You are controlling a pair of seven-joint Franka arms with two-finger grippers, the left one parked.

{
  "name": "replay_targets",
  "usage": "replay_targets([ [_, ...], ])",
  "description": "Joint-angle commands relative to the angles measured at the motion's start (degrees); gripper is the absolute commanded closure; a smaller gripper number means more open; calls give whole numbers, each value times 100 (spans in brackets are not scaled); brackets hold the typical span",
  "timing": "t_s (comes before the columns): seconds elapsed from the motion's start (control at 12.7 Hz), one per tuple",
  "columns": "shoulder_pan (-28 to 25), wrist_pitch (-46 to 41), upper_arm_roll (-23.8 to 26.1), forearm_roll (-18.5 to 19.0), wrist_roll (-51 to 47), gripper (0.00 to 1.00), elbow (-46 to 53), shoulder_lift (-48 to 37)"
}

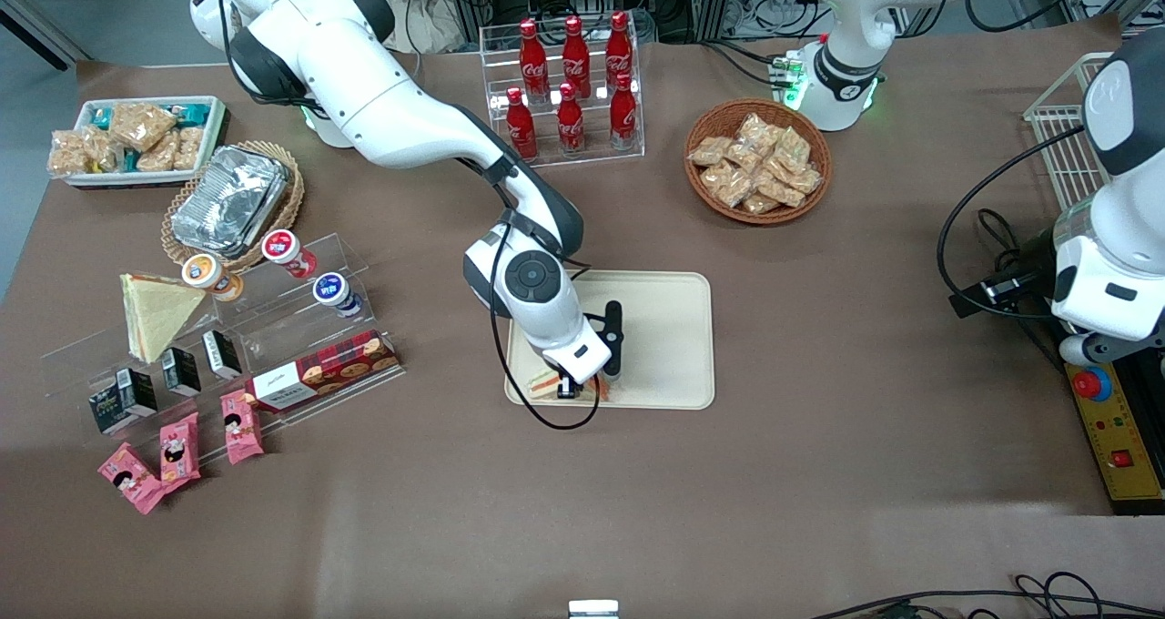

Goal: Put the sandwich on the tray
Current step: 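Lower the sandwich onto the tray and open the right gripper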

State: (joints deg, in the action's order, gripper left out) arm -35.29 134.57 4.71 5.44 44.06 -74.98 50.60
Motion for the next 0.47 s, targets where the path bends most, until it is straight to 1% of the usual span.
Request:
replay_targets([
  [0.0, 188, 122, 143, -130, -20, 2, 115, 100],
  [0.08, 381, 88, 310, -297, 15, 2, 98, 39],
  [0.24, 715, 0, 687, -333, -2, 2, 62, -215],
  [0.39, 1128, -324, 1021, -412, -20, 2, 62, -392],
])
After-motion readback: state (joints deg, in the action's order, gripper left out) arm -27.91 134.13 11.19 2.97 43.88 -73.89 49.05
